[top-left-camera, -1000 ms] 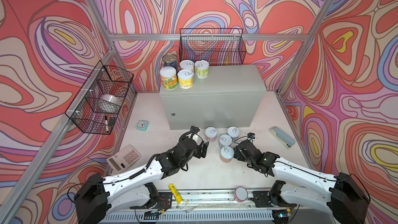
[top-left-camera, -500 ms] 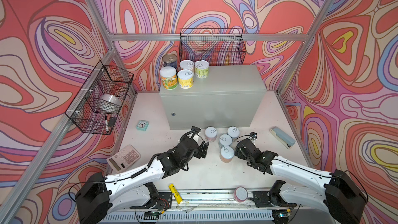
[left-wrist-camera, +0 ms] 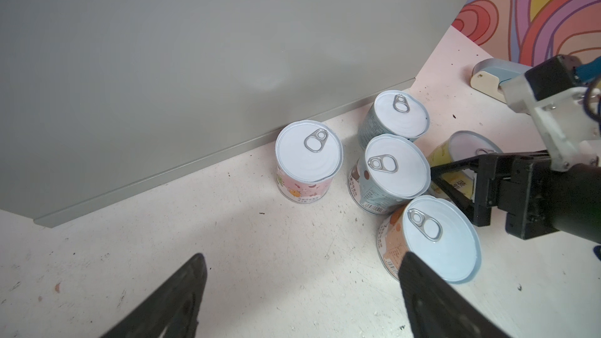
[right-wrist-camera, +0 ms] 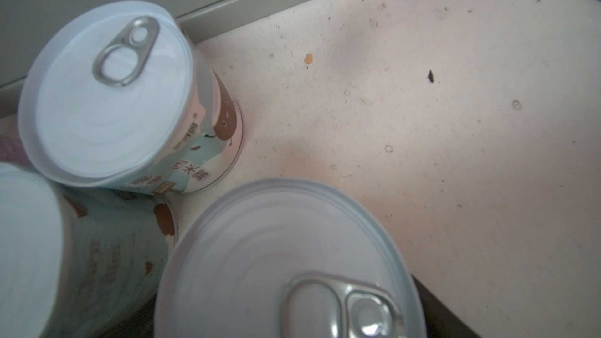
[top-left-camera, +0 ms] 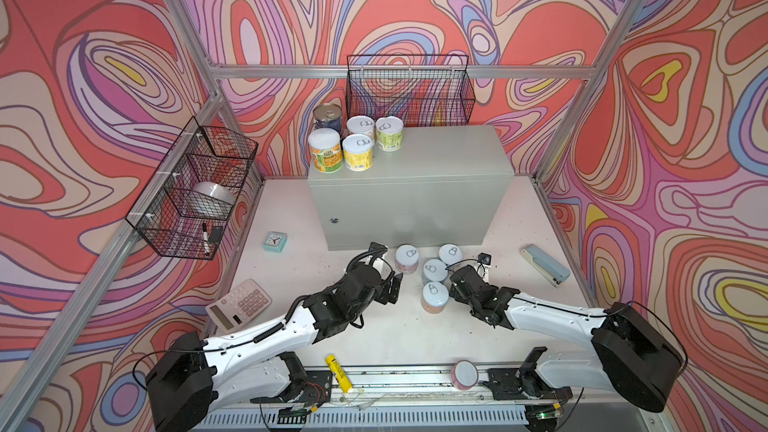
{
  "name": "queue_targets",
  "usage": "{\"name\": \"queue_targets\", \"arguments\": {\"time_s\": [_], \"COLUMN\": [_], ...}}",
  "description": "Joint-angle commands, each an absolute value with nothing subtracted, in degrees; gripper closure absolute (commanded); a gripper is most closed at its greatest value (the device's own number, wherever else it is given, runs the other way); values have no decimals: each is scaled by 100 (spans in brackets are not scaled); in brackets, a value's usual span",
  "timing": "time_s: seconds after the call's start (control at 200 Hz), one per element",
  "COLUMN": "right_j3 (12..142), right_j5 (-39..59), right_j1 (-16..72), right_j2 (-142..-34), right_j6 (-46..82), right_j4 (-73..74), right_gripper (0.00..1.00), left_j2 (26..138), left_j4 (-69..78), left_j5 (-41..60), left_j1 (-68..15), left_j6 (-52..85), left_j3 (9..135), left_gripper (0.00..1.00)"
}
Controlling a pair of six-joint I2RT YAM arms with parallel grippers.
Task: Place and organize the canned foods onto the counter
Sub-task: 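Lower the open right gripper around the yellow-labelled can nearest the stapler, then close the right gripper on the yellow-labelled white-lidded can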
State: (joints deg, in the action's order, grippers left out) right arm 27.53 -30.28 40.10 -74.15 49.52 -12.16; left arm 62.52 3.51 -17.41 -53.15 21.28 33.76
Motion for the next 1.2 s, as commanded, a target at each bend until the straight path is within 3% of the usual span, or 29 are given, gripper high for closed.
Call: {"name": "queue_targets", "arguments": {"time_s": [0.0,0.416,0.651,0.861,0.906,0.951,0.986,1.197], "right_j3": [2752,2768,2724,2759,2755,2755,2772,2938], "right_j5": [-3370,-3489,-3524,-3529,-3532,-3538,-3559,-3597], "right_j1": [3940,3930,3929,3929,3929,3929,3929,3937], "right_j2": [-7484,-8007,-7921,-7857,-7818,-7790,-7768,-7463], "right_j6": [4902,4834,4850,4882,4887,4919,4943,5071], "right_j4": [-985,-597,-597,-708,-742,-777,-844,-1380], "right_gripper": [11,14,30,54,65,89,100,100], "left_j2": [6293,6372,6341,6321,6336,6341,6359,6410], "left_j4": [501,563,597,589,598,614,620,516], "left_j5": [-1685,-1596,-1591,-1586,-1591,-1571,-1554,-1465], "left_j1": [-5258,-5185,-5142,-5117,-5113,-5113,-5102,-5105], "left_j6": [2195,2208,2266,2244,2244,2248,2246,2235], "left_j3": [3420,3403,3352,3355,3359,3371,3379,3485], "left_gripper": [6,6,6,6,6,7,7,6]}}
